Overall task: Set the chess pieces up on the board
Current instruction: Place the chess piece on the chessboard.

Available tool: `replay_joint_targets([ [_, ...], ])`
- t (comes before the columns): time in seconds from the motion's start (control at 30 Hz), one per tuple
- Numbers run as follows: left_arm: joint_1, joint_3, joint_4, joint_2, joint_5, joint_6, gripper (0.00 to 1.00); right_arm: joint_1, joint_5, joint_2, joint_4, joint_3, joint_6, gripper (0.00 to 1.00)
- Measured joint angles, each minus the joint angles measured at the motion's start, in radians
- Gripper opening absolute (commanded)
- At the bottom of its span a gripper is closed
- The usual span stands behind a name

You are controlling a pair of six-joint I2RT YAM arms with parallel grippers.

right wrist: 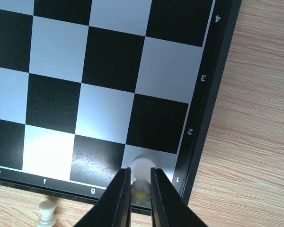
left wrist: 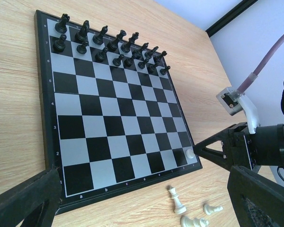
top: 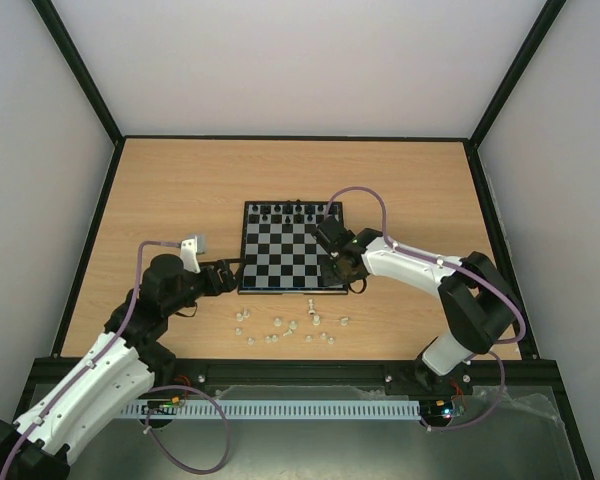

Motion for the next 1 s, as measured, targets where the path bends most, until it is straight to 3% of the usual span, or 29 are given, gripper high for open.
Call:
replay_joint_targets([
  [0.33,0.000,0.000,0.000,0.001,0.000,0.000,0.99,0.000,-0.003,0.003,0.004,0.002,-0.003,0.18],
  [1.0,0.000,0.000,0.000,-0.014,0.000,-0.005,0.99,0.000,0.003,-0.026,-0.004,-0.024,-0.003,0.20],
])
